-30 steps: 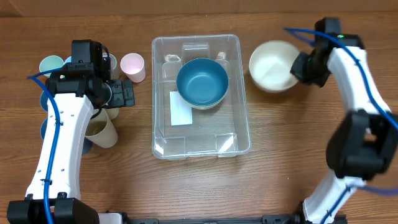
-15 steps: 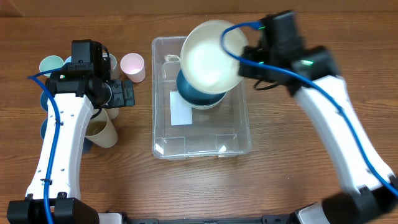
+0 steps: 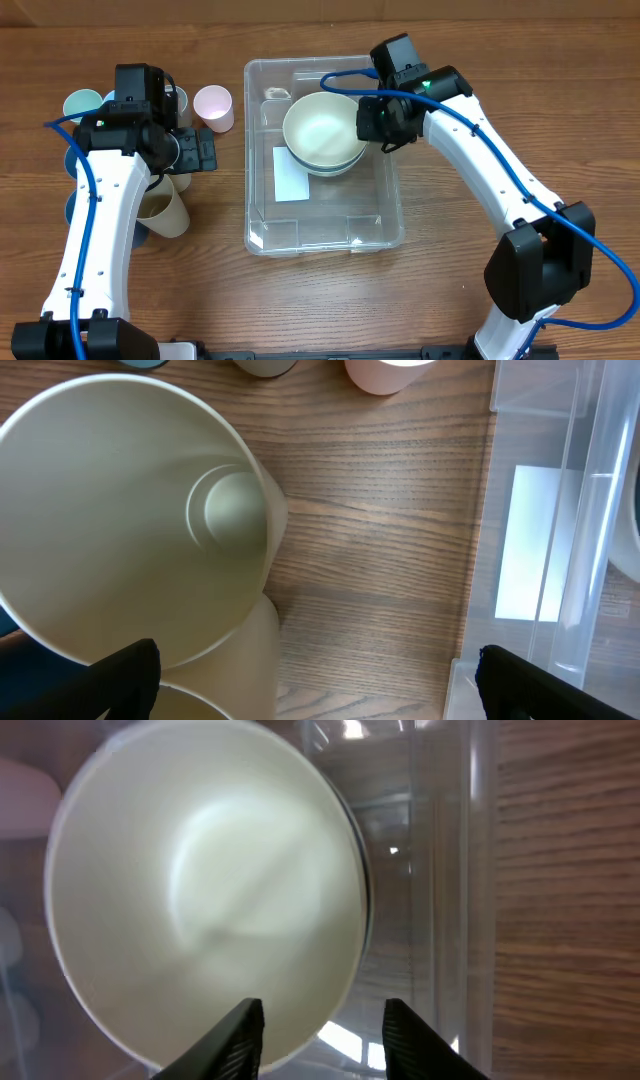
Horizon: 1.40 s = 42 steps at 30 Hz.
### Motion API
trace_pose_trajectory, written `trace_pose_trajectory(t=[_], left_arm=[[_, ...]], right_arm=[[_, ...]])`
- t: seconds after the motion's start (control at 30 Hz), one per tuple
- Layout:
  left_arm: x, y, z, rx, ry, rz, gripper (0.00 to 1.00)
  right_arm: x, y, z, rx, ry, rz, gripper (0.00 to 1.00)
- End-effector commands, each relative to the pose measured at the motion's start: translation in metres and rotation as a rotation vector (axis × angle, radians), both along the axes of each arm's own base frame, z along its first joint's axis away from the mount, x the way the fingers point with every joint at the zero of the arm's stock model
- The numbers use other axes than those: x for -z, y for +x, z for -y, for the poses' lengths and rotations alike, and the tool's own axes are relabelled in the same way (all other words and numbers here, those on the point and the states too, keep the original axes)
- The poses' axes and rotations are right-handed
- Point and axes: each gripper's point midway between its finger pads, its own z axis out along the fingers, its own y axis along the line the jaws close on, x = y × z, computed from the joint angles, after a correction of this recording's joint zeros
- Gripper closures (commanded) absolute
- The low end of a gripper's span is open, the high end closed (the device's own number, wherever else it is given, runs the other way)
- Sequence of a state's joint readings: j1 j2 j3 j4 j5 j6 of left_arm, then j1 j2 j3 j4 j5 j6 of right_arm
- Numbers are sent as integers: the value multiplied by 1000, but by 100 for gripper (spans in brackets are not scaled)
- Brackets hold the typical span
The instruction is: Pack container
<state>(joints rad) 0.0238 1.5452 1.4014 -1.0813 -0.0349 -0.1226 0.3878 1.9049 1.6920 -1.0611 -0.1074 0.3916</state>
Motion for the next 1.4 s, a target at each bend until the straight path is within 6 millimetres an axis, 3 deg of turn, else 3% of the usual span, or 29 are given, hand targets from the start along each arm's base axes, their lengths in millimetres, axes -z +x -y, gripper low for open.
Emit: trace_pose_trajectory(t=[0.0,0.13,0.23,0.37,0.6,1.13,1.2,1.27,1.37], left_arm=[[-6,5,-1,15,5,17,0],[-6,5,-1,15,5,17,0],[-6,5,-1,15,5,17,0],[-6,5,-1,15,5,17,0],[-6,5,-1,15,5,17,0],[-6,5,-1,16,5,17,0],[-6,5,0,16,5,17,0],[-6,5,-1,16,5,17,0],[-6,5,-1,16,5,17,0]], right_arm=[[-8,-7,-6,-37,15,0,58],[-7,-29,-26,-154,54,-54,61],[-4,-46,-36,-191,38,-91,76],[0,-50,-43,-217,-13,-68,90],[43,-57,-47,-207,-45,-109,96],[54,-22,-65,-275,-20,35,96],[48,-19,-66,-340,-36,75,62],[30,-17,-60,-334,-64,110,53],[-15,-21,-57,-329,-37,184,46]])
